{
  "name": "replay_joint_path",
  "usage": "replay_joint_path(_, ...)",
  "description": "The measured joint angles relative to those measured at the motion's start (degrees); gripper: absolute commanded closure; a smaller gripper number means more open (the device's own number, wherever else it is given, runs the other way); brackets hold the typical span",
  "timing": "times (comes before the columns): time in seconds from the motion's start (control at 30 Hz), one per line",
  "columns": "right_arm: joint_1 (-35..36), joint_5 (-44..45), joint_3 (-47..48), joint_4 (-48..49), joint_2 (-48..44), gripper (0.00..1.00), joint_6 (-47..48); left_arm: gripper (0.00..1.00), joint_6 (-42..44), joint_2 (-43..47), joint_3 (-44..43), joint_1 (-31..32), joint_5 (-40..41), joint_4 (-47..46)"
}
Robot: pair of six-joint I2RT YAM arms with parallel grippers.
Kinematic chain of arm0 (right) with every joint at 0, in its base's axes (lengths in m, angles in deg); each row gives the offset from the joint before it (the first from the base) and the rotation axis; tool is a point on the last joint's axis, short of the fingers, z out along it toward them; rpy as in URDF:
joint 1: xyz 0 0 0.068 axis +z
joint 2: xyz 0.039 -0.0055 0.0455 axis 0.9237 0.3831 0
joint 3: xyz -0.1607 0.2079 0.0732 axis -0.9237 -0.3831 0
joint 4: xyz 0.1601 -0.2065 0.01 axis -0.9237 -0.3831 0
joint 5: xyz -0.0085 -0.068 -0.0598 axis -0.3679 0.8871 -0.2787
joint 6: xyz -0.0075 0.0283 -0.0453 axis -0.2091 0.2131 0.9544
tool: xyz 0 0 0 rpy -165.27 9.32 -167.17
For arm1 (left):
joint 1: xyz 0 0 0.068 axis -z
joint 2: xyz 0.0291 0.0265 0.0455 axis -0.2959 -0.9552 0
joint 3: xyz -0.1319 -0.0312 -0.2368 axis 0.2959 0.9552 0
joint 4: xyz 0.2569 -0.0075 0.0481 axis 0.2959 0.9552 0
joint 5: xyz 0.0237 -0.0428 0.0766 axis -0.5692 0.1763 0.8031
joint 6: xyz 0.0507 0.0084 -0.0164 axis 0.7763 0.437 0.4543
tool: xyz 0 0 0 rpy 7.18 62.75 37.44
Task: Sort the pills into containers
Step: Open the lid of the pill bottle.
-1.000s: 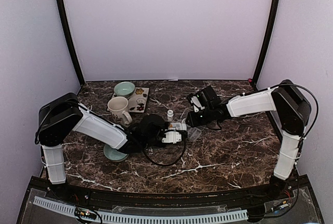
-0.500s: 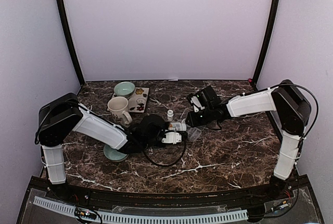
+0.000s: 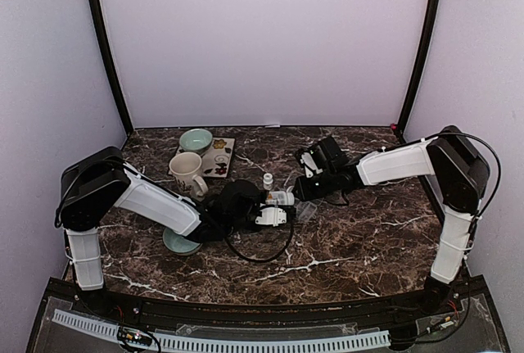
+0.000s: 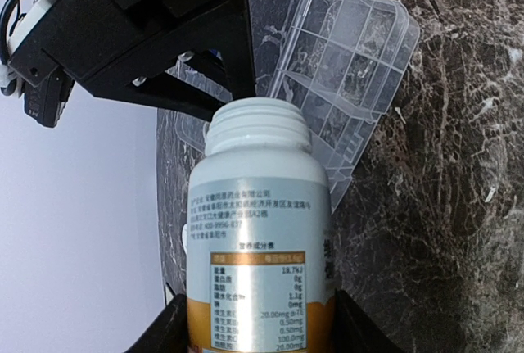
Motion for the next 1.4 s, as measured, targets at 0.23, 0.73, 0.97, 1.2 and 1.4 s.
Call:
replay_joint_path(0.23, 0.00, 0.02, 0.00, 0.02, -0.13, 0.72, -0.02, 0.97, 0.39, 0.02, 0.00, 0.00, 0.35, 0.00)
replay_joint_path(0.73, 0.00, 0.02, 0.00, 0.02, -0.22, 0.72, -0.17, 0.97, 1.25, 0.02, 0.35, 0.00, 0.59, -0.28)
replay_joint_path(0.97, 0.00, 0.02, 0.00, 0.02, -0.22, 0.72, -0.17, 0.97, 1.99, 0.02, 1.01, 0.00, 0.74, -2.23)
replay_joint_path(1.2, 0.00, 0.00, 0.00, 0.02, -0.22, 0.72, -0.17, 0.97, 3.37, 0.17, 1.68, 0.00, 0.94, -4.44)
replay_joint_path(1.4, 0.00, 0.00, 0.00, 0.02, -0.22, 0.72, -0.17, 0.97, 4.55, 0.35, 2.71, 0.00, 1.07, -6.19)
